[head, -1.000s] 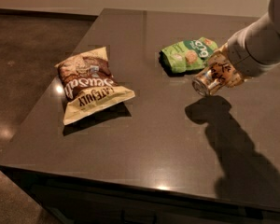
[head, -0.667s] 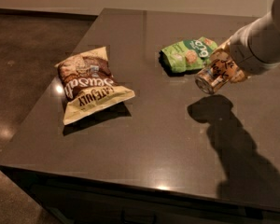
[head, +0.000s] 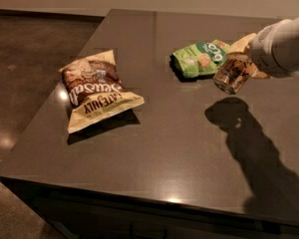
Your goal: Place orange can upright
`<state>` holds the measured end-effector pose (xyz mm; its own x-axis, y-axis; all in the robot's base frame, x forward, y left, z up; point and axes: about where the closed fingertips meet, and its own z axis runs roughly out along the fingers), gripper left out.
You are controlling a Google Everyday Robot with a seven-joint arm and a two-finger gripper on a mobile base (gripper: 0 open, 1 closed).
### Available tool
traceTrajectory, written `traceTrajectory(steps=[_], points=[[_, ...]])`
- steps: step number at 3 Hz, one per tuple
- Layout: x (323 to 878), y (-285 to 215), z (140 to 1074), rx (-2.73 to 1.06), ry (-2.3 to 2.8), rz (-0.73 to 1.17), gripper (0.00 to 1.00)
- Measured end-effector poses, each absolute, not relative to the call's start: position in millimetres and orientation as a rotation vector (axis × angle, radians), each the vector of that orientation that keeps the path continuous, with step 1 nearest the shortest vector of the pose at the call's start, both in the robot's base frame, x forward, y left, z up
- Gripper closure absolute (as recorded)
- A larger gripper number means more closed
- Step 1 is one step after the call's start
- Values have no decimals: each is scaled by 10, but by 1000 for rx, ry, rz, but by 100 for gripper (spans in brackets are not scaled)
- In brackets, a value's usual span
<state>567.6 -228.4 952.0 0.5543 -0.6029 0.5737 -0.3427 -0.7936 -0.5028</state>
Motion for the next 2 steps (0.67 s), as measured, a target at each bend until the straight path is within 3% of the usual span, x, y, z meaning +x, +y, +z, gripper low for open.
traceTrajectory(steps=[2], points=[[5712, -2337, 9591, -2390, 507, -1246, 100]])
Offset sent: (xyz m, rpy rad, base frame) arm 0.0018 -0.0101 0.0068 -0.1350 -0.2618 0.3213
